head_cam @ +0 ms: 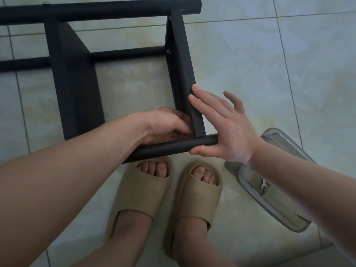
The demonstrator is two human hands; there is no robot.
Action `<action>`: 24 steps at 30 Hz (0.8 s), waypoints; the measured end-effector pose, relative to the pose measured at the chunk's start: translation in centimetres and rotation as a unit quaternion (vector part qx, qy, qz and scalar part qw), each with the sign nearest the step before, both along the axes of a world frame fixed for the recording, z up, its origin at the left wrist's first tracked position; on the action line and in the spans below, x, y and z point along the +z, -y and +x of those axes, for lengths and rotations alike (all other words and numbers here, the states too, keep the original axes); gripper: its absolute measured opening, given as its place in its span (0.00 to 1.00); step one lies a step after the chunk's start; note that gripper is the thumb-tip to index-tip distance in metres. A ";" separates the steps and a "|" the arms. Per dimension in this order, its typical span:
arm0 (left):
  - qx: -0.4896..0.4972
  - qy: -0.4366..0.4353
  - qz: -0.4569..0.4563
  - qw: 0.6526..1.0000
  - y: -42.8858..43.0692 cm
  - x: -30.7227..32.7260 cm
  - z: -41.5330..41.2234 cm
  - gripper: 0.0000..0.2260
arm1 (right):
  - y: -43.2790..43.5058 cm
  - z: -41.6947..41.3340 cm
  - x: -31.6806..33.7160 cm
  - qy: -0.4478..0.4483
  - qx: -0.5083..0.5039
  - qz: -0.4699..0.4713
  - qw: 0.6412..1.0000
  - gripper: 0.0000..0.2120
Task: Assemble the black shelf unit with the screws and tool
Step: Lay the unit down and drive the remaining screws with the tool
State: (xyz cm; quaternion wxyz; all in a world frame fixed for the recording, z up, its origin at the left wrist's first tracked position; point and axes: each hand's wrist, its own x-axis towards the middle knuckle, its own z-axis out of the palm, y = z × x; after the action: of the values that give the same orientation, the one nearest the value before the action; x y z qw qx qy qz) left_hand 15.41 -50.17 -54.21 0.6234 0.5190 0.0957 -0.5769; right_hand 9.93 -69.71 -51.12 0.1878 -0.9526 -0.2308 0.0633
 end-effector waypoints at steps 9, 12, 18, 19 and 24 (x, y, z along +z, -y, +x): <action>-0.030 0.010 -0.013 0.999 0.0 0.2 -0.3 0.14 | -0.1 0.0 0.1 -0.012 -0.003 0.004 1.000 0.50; -0.016 0.019 0.008 1.000 0.0 0.2 -0.2 0.12 | -0.1 -0.1 0.1 -0.014 -0.004 0.006 1.000 0.50; -0.004 -0.003 0.000 1.000 0.0 0.5 0.3 0.09 | -0.1 0.0 -0.1 -0.010 -0.002 0.006 1.000 0.50; -0.002 -0.008 -0.005 1.000 0.0 0.4 0.3 0.08 | 0.0 0.0 -0.1 -0.009 -0.002 0.006 1.000 0.50; 0.006 -0.013 -0.026 1.000 -0.1 0.2 0.0 0.09 | 0.0 0.0 -0.1 -0.012 -0.002 0.007 1.000 0.50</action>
State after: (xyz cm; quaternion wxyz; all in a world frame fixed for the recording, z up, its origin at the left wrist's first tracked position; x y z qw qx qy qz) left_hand 15.45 -50.05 -53.99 0.6388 0.4944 0.0917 -0.5823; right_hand 9.90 -69.70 -51.24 0.1974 -0.9509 -0.2272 0.0724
